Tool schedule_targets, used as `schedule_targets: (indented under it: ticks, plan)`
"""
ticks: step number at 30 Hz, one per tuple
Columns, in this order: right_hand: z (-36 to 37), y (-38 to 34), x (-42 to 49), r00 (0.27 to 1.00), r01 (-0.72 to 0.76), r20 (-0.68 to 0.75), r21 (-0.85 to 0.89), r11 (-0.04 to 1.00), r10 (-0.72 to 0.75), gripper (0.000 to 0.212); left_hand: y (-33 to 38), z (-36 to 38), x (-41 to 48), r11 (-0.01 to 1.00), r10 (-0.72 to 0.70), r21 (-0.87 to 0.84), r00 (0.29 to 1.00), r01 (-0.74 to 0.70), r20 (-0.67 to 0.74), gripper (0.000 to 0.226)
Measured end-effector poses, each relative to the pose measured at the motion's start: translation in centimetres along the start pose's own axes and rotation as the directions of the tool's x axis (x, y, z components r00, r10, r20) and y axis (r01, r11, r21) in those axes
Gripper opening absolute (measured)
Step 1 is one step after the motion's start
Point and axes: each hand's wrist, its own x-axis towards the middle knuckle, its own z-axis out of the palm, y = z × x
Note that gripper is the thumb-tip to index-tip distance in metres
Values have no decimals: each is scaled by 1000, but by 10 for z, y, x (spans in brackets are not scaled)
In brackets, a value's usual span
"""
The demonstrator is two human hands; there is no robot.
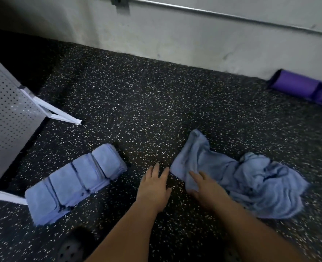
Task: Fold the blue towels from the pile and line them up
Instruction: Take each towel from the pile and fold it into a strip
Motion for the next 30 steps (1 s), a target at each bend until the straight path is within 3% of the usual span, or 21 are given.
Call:
schedule_targets:
  ticks: [7,10,14,21,25,30]
  plan:
    - [31,73,-27,995,-96,4,-84,992,97,76,28,46,12,996,64,54,994,-69,92,80]
    - [36,72,-30,992,-108,43,-152,982,116,71,38,58,19,994,82,60,991,-88,106,80]
    - [48,58,-22,998,-21,58,-233,972,35,65,44,62,25,992,88,73,987,-98,133,80]
    - [67,49,-6,997,1,72,-300,954,22,74,34,67,31,995,62,66,987,-72,146,81]
    - [60,50,-8,998,-38,-58,-165,985,29,61,36,65,32,998,46,37,987,-52,152,82]
    - [30,49,-14,968,-80,-221,170,982,117,40,53,43,33,991,96,-97,994,-89,61,83]
